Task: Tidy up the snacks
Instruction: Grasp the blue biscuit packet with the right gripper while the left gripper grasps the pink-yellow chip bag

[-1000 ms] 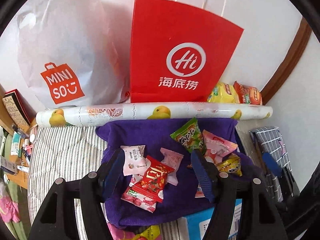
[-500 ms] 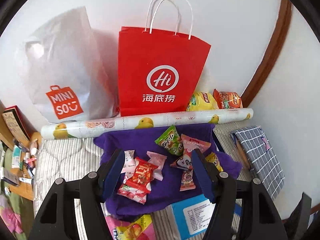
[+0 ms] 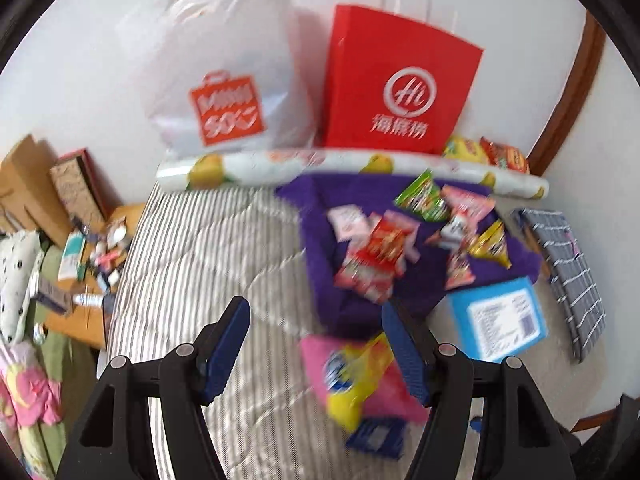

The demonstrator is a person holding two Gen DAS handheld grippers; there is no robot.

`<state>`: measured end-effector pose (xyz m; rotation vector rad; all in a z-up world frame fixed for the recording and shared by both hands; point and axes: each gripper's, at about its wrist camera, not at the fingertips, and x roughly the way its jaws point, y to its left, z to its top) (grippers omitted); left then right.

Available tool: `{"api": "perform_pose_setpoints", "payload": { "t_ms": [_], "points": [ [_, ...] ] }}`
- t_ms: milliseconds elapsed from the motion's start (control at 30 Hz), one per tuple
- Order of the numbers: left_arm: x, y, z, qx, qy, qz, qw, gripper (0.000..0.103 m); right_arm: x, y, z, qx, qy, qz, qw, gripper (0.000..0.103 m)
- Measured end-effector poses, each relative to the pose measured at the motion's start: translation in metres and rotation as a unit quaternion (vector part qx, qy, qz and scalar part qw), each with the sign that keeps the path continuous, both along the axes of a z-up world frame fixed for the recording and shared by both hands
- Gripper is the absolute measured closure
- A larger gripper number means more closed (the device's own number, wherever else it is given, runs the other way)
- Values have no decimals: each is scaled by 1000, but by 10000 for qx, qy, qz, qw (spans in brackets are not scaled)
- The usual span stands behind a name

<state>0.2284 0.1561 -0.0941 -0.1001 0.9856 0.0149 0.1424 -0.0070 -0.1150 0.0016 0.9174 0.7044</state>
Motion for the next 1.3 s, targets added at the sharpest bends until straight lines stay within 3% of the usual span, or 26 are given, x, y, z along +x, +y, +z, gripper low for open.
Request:
{"api": "perform_pose_setpoints", "payload": {
  "t_ms": [100,467,700,733,800,1033,1300],
  "points": [
    [-10,16,-11,-67,104,117,9999,36,-1,17,-10,-128,-68,198,9997,36],
    [-29,34,-24,-185,128,143,9996,36,15,58,-33,-781,-208,518,9954,36],
    [-32,35,-26,-223,102,188,9995,36,24,70,-51,-961,177,711,9927,36],
    [-32,37,-27,-247,113,210,9994,36,25,70,-53,-969,233,702,9925,40],
    [-33,39,-30,-295,145,245,9992,36,26,66,-52,-831,281,691,9937,50],
    [-36,44,-41,-370,250,326,9985,36,16,50,-44,-371,493,663,9959,52],
    [-34,26,-52,-778,292,107,9965,36,-3,26,-31,-155,493,490,9975,54]
  ]
}}
